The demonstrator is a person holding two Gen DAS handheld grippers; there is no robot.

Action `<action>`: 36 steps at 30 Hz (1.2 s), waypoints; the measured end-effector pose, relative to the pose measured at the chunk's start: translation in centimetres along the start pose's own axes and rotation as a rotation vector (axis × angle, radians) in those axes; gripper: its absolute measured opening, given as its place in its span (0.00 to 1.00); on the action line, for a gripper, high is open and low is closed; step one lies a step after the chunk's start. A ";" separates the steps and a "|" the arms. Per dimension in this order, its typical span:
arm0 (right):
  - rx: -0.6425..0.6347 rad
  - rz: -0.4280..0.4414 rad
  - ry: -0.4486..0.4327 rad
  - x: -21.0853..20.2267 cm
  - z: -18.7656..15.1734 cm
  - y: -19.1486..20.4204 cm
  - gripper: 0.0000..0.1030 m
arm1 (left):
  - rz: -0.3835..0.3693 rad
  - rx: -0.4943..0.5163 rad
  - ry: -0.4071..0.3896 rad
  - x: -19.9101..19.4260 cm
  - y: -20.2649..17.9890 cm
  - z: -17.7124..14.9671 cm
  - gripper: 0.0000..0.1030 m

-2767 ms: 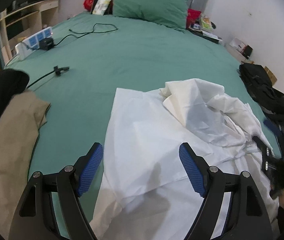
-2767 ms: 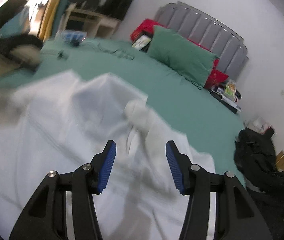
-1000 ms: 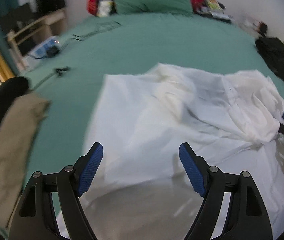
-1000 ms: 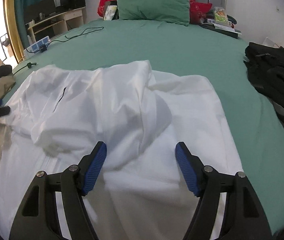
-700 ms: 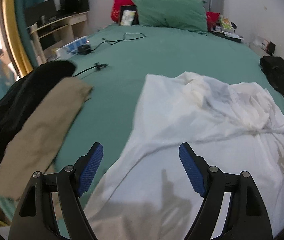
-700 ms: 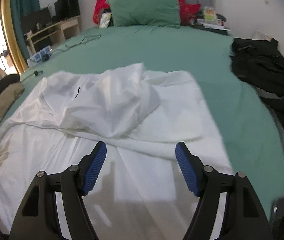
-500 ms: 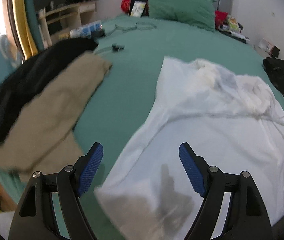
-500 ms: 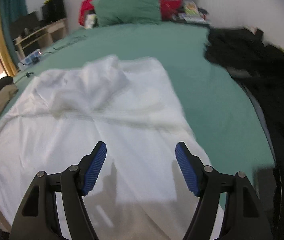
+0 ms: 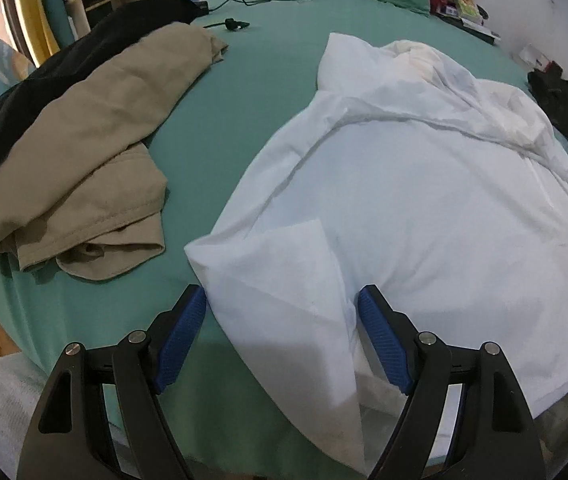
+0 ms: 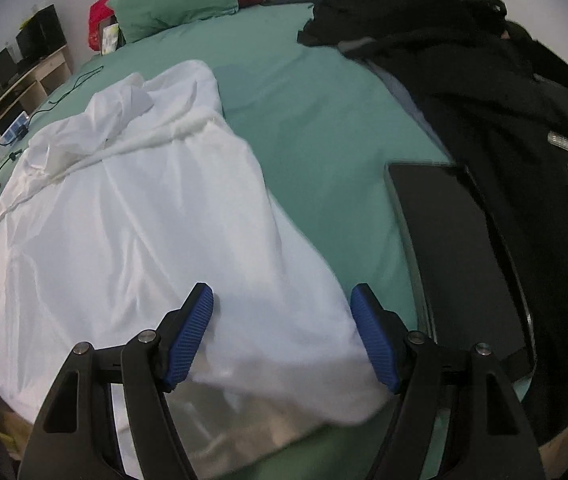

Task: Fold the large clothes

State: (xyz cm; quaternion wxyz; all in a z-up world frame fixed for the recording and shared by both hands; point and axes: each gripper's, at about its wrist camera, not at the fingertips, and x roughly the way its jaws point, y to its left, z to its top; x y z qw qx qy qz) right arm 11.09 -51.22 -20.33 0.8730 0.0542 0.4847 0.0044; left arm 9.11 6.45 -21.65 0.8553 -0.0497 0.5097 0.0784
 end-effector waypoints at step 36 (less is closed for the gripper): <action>0.093 0.187 -0.217 -12.9 -4.9 3.2 0.05 | -0.150 -0.127 -0.280 -15.1 6.3 -0.9 0.04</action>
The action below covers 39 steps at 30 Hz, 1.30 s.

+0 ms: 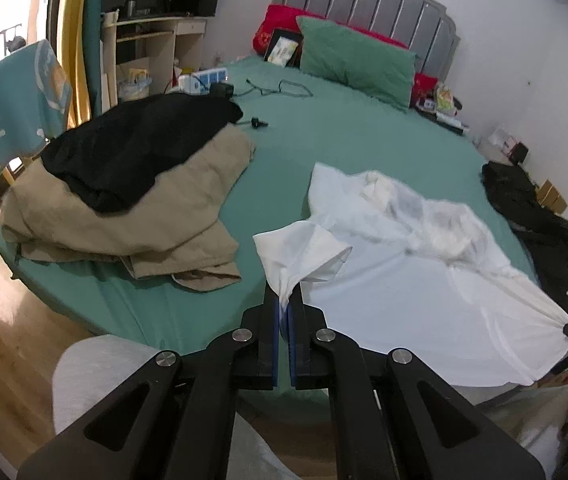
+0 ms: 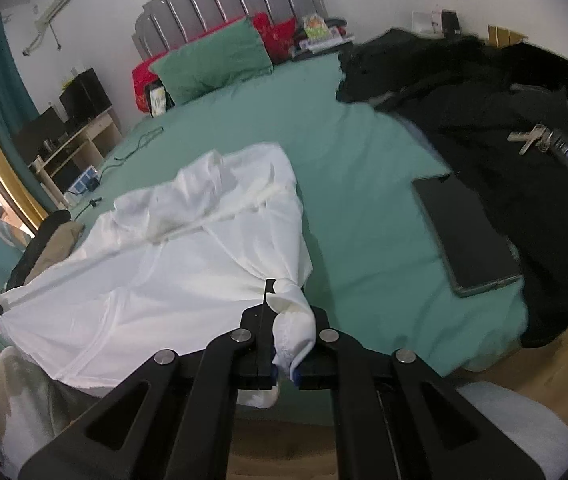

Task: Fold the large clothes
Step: 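Grasp a sleeve cuff with the left gripper while the right gripper grasps the other cuff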

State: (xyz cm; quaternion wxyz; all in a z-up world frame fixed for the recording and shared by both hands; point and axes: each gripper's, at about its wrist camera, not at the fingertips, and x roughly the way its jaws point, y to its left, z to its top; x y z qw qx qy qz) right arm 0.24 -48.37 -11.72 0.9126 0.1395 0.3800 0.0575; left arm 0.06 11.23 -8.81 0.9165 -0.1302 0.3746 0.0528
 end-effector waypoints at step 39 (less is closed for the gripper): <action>-0.167 -0.018 0.033 17.7 17.8 1.2 0.05 | 0.033 0.047 -0.082 17.7 -3.9 14.7 0.04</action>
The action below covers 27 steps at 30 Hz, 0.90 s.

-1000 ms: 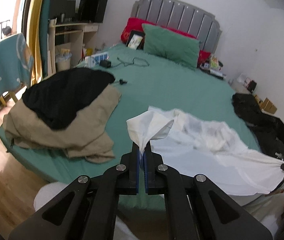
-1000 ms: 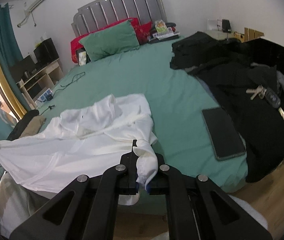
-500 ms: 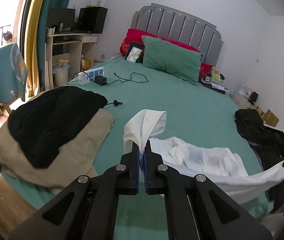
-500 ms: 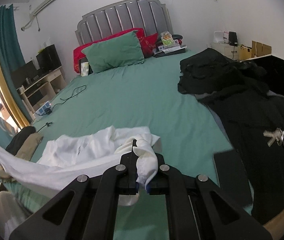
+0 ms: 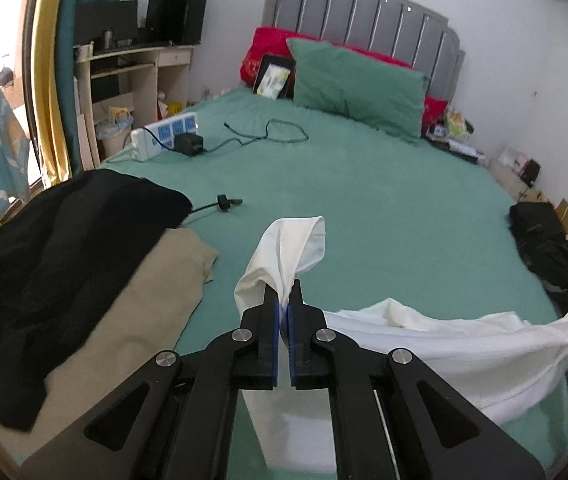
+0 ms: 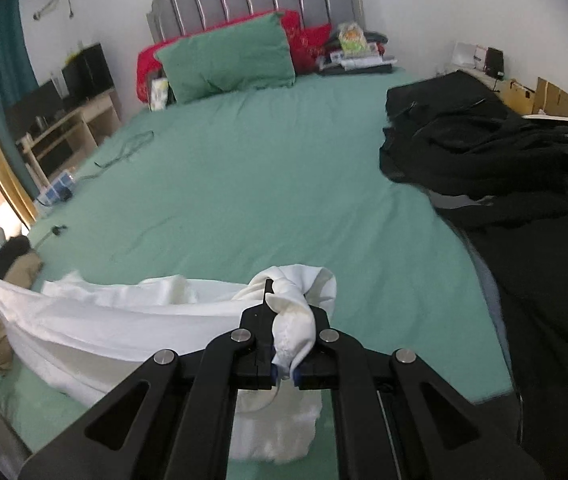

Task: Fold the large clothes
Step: 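Grasp a sleeve cuff with the left gripper while the right gripper grasps the other cuff, then open both grippers to release the sleeves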

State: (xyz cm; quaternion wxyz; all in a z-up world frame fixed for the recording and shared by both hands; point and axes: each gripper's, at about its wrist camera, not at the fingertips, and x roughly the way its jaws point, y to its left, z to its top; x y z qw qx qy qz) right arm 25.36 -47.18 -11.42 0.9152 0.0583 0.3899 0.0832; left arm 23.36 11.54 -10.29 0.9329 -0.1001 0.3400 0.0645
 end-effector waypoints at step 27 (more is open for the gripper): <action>-0.335 0.071 -0.017 1.2 -4.7 7.9 0.48 | -0.205 0.042 0.355 6.2 -4.7 -7.2 0.52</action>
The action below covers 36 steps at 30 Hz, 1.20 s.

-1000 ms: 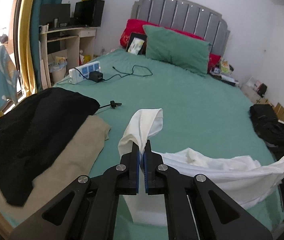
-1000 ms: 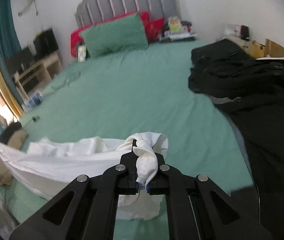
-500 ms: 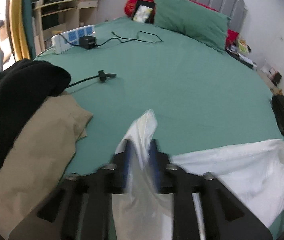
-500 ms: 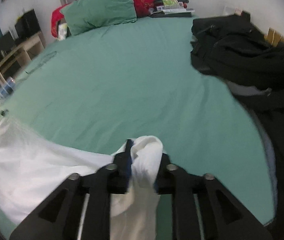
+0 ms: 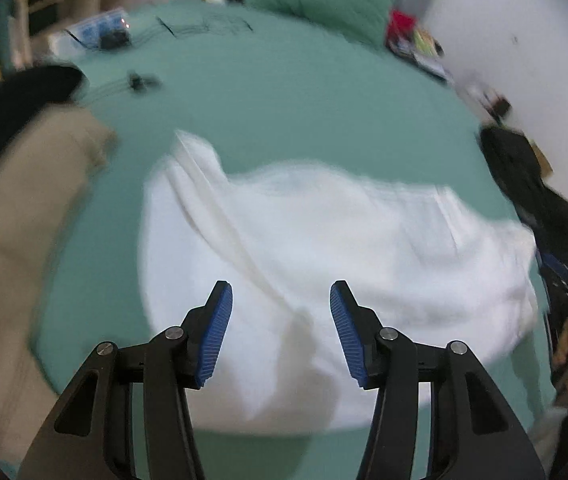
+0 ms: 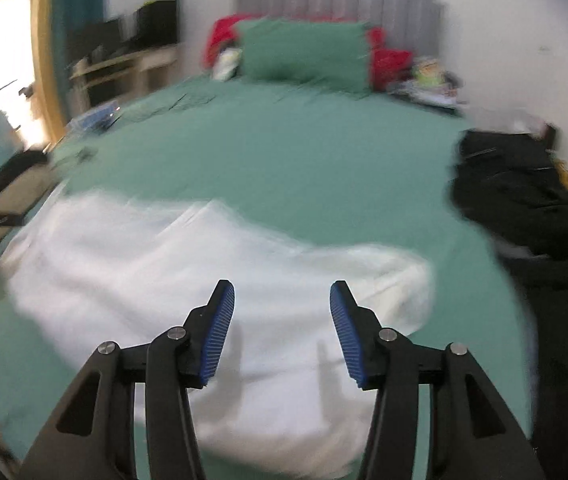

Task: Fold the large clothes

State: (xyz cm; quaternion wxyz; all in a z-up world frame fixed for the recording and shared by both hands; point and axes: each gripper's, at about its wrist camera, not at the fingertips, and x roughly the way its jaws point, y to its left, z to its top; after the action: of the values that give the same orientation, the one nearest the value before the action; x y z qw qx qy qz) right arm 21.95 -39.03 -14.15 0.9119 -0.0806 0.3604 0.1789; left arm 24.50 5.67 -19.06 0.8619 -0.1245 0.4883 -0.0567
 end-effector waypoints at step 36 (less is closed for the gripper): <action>0.146 0.073 -0.081 6.2 7.3 -5.1 0.01 | 0.024 -0.014 -0.309 1.9 -3.3 11.8 0.01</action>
State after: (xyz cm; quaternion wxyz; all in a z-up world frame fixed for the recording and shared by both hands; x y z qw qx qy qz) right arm 32.74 -40.02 -13.00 0.9221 0.0067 0.3380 0.1883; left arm 35.64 3.91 -13.94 0.9265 -0.1321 0.3517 -0.0231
